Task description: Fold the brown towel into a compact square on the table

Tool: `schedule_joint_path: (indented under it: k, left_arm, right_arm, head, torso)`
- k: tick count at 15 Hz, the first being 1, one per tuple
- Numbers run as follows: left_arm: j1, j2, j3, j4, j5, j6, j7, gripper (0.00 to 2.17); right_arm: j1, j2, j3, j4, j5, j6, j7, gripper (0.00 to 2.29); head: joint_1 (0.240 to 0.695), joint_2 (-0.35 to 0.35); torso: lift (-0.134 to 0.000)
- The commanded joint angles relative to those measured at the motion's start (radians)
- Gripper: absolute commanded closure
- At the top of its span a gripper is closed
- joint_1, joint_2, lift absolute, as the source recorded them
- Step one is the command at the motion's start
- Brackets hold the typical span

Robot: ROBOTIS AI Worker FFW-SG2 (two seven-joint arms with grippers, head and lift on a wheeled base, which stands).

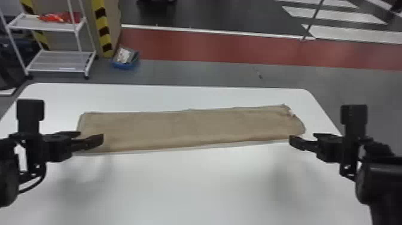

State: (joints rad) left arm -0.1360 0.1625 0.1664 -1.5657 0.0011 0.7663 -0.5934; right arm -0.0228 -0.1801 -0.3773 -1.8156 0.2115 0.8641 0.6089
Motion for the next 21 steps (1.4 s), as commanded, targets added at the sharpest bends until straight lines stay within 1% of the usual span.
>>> schedule_joint_path:
  k: [1, 2, 4, 8, 13, 15, 16, 17, 19, 20, 21]
  left_arm:
    - [0.000, 0.000, 0.010, -0.001, 0.004, 0.003, 0.007, 0.21]
    - [-0.002, 0.000, 0.012, -0.004, 0.007, 0.003, 0.007, 0.21]
    - [-0.019, 0.000, 0.012, -0.002, 0.004, 0.003, 0.040, 0.21]
    - [-0.057, 0.000, -0.002, 0.070, -0.001, -0.034, 0.093, 0.21]
    - [-0.093, 0.003, -0.014, 0.121, -0.006, 0.000, 0.092, 0.22]
    - [-0.097, 0.008, -0.016, 0.121, -0.009, 0.040, 0.078, 0.40]
    - [-0.097, 0.008, -0.016, 0.121, -0.009, 0.055, 0.070, 0.43]
    - [-0.096, 0.008, -0.016, 0.119, -0.009, 0.061, 0.069, 0.63]
    - [-0.079, 0.006, -0.018, 0.111, -0.004, 0.068, 0.067, 1.34]
    - [-0.074, 0.008, -0.016, 0.105, -0.001, 0.077, 0.057, 1.64]
    - [-0.071, 0.009, -0.014, 0.093, 0.000, 0.110, 0.043, 1.82]
  right_arm:
    - [-0.002, -0.004, -0.002, 0.010, -0.001, -0.003, 0.000, 0.20]
    - [-0.003, -0.004, -0.002, 0.010, -0.001, -0.003, 0.000, 0.20]
    - [-0.002, -0.004, -0.002, 0.010, -0.001, -0.003, 0.000, 0.20]
    - [0.004, -0.004, -0.003, 0.010, -0.001, -0.003, 0.000, 0.20]
    - [0.006, -0.002, -0.008, 0.009, -0.001, -0.003, 0.000, 0.20]
    - [0.006, -0.004, -0.008, 0.009, -0.001, -0.003, 0.000, 0.20]
    - [0.006, -0.004, -0.008, 0.009, -0.001, -0.003, 0.000, 0.20]
    - [0.004, -0.004, -0.008, 0.009, -0.001, -0.003, 0.000, 0.20]
    - [0.003, -0.004, -0.006, 0.009, -0.001, 0.000, 0.002, 0.20]
    - [0.003, -0.004, -0.008, 0.009, -0.001, 0.000, 0.002, 0.20]
    - [0.004, -0.004, -0.008, 0.009, -0.001, 0.000, 0.002, 0.20]
  head:
    - [0.695, -0.151]
    - [0.695, -0.150]
    - [0.695, -0.146]
    - [0.695, -0.136]
    - [0.695, -0.133]
    - [0.695, -0.135]
    - [0.695, -0.135]
    - [0.695, -0.136]
    - [0.695, -0.138]
    - [0.695, -0.139]
    - [0.695, -0.141]
  torso:
    - [-0.123]
    - [-0.123]
    - [-0.123]
    - [-0.123]
    - [-0.123]
    - [-0.123]
    - [-0.123]
    - [-0.123]
    - [-0.123]
    - [-0.123]
    - [-0.123]
